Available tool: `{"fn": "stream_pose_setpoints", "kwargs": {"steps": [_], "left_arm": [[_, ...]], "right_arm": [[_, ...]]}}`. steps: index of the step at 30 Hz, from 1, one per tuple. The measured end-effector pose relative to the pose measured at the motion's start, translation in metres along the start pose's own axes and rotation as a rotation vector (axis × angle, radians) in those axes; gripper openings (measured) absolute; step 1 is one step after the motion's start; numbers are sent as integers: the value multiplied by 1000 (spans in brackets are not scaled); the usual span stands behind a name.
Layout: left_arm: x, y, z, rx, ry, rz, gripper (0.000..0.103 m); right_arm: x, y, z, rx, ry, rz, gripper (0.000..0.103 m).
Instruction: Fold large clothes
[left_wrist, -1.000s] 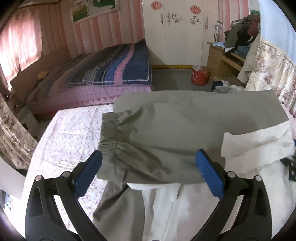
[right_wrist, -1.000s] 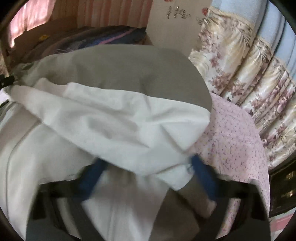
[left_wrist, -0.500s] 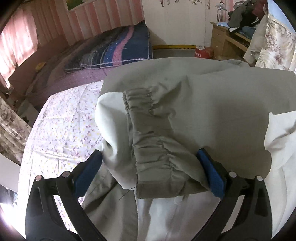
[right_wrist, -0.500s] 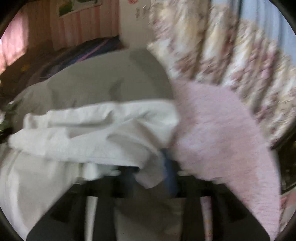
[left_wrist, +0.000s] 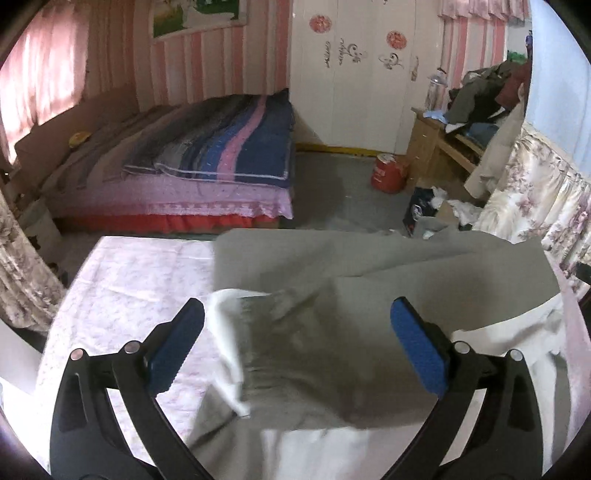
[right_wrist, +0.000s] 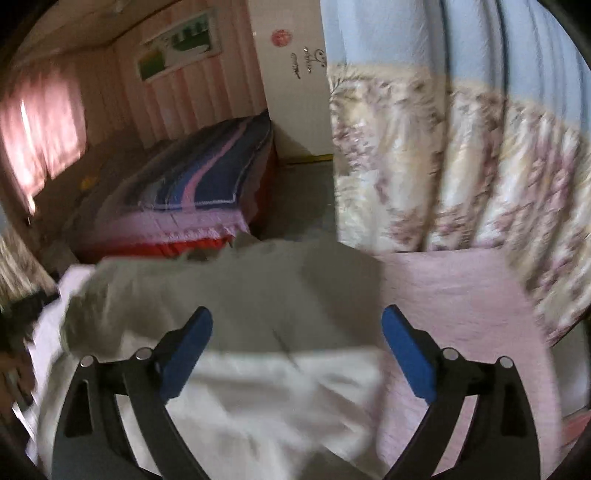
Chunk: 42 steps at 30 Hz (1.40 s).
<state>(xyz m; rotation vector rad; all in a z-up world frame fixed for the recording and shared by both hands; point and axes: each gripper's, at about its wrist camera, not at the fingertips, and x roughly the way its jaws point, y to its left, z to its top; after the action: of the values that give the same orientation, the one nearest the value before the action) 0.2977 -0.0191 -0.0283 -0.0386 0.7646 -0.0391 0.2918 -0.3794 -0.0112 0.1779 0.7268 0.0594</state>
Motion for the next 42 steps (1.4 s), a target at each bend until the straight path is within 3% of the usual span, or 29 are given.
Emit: {"fn": "stream_pose_setpoints", "kwargs": {"steps": [2,5,9,10,13,18,21,24,28,34,40,42], "left_arm": [[17,-15,1,6,20,-13,100],[50,-31,-3,48,63,37,100],[93,-22,-15,46,141,126,100],[97,-19,-17,48,138,146,100],[105,-12,-17,61,128,187,100],[112,-11,-13,76,153,193,100],[93,-4,-12,62,128,132,100],[44,5,-21,77,60,61,100],[-34,24,-56,135,-16,64,100],[-141,68,-159,105,-2,26,100],[-209,103,-253,74,13,44,100],[-226,107,-279,63,25,22,100]], "right_arm": [[23,8,3,52,-8,22,93],[59,11,10,107,-10,-17,93],[110,4,0,64,109,-171,95],[119,2,-2,40,134,-182,100],[135,-1,-12,-61,154,-208,102],[132,2,-11,-72,162,-223,101],[99,5,-13,-54,109,-153,101],[56,10,-27,-120,82,-84,101],[-31,-1,-75,-173,47,-32,101],[-148,-44,-164,-73,47,-4,101],[-209,-51,-238,-63,62,21,101],[-222,-47,-256,-82,56,-5,101]]}}
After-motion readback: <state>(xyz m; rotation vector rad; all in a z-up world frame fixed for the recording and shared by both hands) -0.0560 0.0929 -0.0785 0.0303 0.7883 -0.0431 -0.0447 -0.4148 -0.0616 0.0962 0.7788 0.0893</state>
